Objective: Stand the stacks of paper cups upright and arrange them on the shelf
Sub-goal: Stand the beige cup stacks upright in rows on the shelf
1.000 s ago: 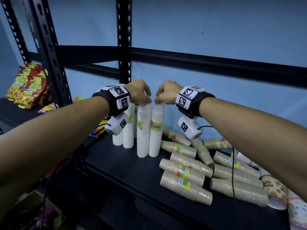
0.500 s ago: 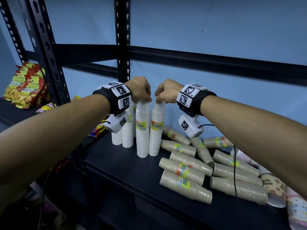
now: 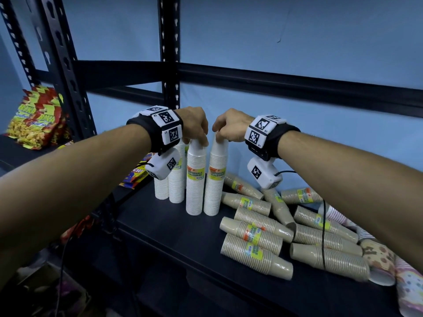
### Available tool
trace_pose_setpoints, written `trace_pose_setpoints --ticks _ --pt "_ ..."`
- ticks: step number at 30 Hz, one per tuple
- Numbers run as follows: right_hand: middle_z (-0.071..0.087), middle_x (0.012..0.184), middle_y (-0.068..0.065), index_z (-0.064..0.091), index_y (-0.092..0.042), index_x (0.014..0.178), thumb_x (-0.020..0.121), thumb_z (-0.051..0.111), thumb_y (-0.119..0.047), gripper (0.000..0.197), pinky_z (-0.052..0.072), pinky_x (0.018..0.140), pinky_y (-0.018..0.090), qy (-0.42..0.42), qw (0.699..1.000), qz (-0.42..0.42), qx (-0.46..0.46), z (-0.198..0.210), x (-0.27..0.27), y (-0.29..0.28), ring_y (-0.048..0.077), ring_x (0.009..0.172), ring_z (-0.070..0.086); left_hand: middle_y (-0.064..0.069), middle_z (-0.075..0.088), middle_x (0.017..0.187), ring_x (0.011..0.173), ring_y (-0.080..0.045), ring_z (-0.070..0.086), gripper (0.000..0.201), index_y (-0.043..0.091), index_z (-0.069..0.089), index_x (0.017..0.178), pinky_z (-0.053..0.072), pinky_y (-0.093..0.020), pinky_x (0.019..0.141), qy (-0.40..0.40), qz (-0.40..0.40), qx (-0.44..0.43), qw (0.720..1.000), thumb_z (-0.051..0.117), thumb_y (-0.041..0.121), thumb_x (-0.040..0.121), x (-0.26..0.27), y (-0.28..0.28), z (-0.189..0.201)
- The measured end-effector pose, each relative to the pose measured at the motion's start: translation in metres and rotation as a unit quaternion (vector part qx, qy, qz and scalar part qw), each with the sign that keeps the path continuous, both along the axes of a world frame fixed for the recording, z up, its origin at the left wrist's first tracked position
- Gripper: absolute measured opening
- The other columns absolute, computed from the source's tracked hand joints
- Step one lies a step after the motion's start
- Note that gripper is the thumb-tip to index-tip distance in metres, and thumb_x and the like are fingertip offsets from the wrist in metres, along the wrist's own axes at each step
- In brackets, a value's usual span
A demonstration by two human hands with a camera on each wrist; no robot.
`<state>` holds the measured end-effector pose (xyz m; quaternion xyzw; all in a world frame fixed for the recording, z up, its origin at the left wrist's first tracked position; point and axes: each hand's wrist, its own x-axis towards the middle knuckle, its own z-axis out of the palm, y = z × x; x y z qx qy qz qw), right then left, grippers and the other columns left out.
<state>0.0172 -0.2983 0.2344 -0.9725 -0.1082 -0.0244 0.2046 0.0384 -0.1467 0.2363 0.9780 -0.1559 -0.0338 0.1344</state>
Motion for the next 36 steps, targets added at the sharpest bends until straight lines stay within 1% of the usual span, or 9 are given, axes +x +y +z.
trace_pose_setpoints --ticks 2,4,7,13,17,25,31,33,36 --pt "0.067 0.101 0.002 0.068 -0.016 0.118 0.083 0.07 -0.02 0.035 0.048 0.056 0.021 0.0 1.0 -0.014 -0.008 -0.001 -0.001 0.001 0.018 0.085 0.066 -0.008 0.071 0.106 0.075 -0.022 0.074 0.045 0.015 0.066 0.121 0.062 -0.035 0.075 0.021 -0.006 -0.012 1.0 0.078 0.022 0.079 0.001 0.001 0.0" --pt "0.067 0.099 0.004 0.067 -0.015 0.118 0.083 0.071 -0.021 0.036 0.047 0.052 0.02 0.001 1.0 -0.02 -0.013 -0.002 -0.001 0.002 0.019 0.082 0.067 -0.008 0.071 0.108 0.075 -0.022 0.074 0.042 0.017 0.066 0.121 0.062 -0.036 0.075 0.026 -0.007 -0.024 0.999 0.077 0.02 0.08 0.003 0.003 0.0" --pt "0.068 0.102 0.005 0.066 -0.015 0.121 0.084 0.07 -0.02 0.037 0.048 0.052 0.02 0.006 1.0 -0.017 -0.01 -0.002 -0.002 0.003 0.02 0.086 0.069 -0.008 0.072 0.102 0.073 -0.022 0.075 0.038 0.017 0.069 0.116 0.062 -0.038 0.075 0.023 -0.003 -0.037 0.999 0.078 0.024 0.08 0.003 0.005 -0.001" --pt "0.072 0.103 0.006 0.07 -0.014 0.115 0.082 0.072 -0.022 0.034 0.052 0.058 0.02 0.009 1.0 -0.001 -0.01 0.005 -0.006 0.014 0.02 0.086 0.071 -0.007 0.073 0.095 0.075 -0.022 0.074 0.031 0.017 0.071 0.109 0.061 -0.028 0.067 0.036 -0.007 -0.033 0.999 0.08 0.02 0.08 -0.004 0.011 0.007" --pt "0.072 0.099 0.007 0.07 -0.012 0.111 0.081 0.074 -0.022 0.032 0.054 0.058 0.021 0.013 1.0 0.008 0.002 0.01 -0.007 0.027 0.021 0.085 0.072 -0.008 0.074 0.094 0.078 -0.025 0.074 0.033 0.014 0.071 0.112 0.061 -0.033 0.076 0.046 0.0 -0.025 0.999 0.079 0.019 0.08 -0.005 0.026 0.014" --pt "0.073 0.094 0.01 0.072 -0.006 0.101 0.079 0.078 -0.021 0.028 0.057 0.063 0.025 0.015 0.999 0.041 0.017 0.009 -0.007 0.065 0.023 0.082 0.073 -0.007 0.07 0.094 0.067 -0.017 0.069 0.028 0.011 0.071 0.107 0.058 -0.02 0.052 0.033 0.031 -0.012 0.999 0.078 0.011 0.08 -0.008 0.068 0.023" --pt "0.073 0.091 0.011 0.073 -0.004 0.098 0.078 0.079 -0.023 0.029 0.055 0.056 0.025 -0.003 0.998 0.062 0.011 0.007 -0.004 0.094 0.023 0.076 0.071 -0.012 0.07 0.105 0.083 -0.029 0.072 0.03 0.012 0.072 0.109 0.06 -0.034 0.074 0.025 0.049 -0.011 0.998 0.078 0.009 0.08 -0.004 0.097 0.023" --pt "0.073 0.09 0.011 0.073 -0.004 0.098 0.077 0.079 -0.024 0.029 0.052 0.05 0.022 -0.008 0.998 0.059 0.008 0.006 -0.002 0.103 0.021 0.071 0.07 -0.013 0.07 0.106 0.085 -0.03 0.071 0.03 0.012 0.071 0.109 0.06 -0.034 0.073 0.023 0.051 -0.015 0.998 0.078 0.008 0.08 -0.003 0.103 0.022" --pt "0.073 0.088 0.009 0.073 -0.006 0.098 0.076 0.08 -0.025 0.03 0.045 0.046 0.019 -0.015 0.999 0.049 0.011 0.003 0.003 0.112 0.016 0.064 0.066 -0.011 0.069 0.106 0.077 -0.025 0.069 0.031 0.012 0.07 0.111 0.058 -0.027 0.063 0.023 0.053 -0.011 0.998 0.077 0.009 0.081 0.001 0.11 0.017"
